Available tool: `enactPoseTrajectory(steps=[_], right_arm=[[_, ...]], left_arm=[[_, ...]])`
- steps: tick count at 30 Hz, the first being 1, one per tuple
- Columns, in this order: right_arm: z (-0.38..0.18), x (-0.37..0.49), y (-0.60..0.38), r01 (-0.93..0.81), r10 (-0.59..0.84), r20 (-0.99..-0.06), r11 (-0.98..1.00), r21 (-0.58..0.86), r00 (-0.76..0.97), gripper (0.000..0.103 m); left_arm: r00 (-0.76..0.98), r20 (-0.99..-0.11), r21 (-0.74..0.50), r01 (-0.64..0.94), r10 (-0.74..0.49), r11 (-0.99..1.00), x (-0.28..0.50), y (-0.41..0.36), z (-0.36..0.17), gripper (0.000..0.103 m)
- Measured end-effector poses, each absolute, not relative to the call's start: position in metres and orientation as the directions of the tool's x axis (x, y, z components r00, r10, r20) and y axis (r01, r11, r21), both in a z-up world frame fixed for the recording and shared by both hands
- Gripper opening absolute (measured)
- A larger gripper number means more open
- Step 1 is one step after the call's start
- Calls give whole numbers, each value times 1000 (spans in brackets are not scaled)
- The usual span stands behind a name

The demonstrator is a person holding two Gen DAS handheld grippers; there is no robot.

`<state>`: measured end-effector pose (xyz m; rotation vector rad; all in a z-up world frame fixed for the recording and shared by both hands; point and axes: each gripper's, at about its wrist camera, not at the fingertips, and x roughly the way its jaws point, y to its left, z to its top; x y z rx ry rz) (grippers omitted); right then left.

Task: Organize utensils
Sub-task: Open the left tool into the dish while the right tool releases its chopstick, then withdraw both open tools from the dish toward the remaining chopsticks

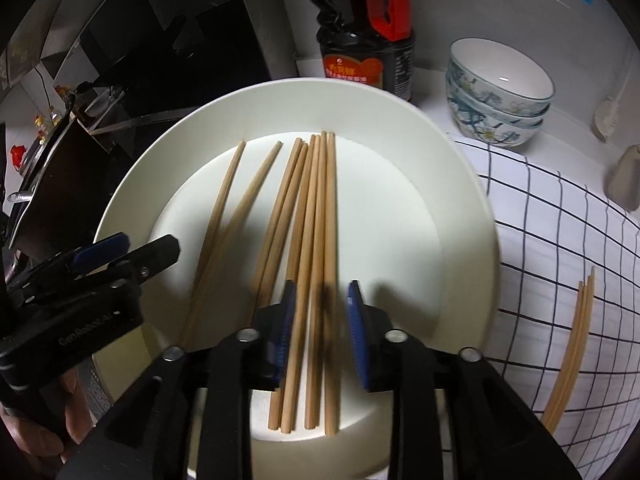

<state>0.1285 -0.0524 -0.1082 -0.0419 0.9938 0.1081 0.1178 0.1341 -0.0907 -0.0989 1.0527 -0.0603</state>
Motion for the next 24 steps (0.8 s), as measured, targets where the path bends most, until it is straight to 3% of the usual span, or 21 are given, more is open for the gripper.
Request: enactPoseTrajectory(steps=[8, 24], right_arm=[[-97, 113, -56, -102, 72, -824, 995, 17, 563, 38], [-67, 67, -69, -98, 74, -786, 995, 17, 614, 48]], left_arm=[[506, -859, -100, -13, -79, 995, 103, 138, -78, 79], [550, -831, -106, -6, -85, 994, 71, 122, -43, 84]])
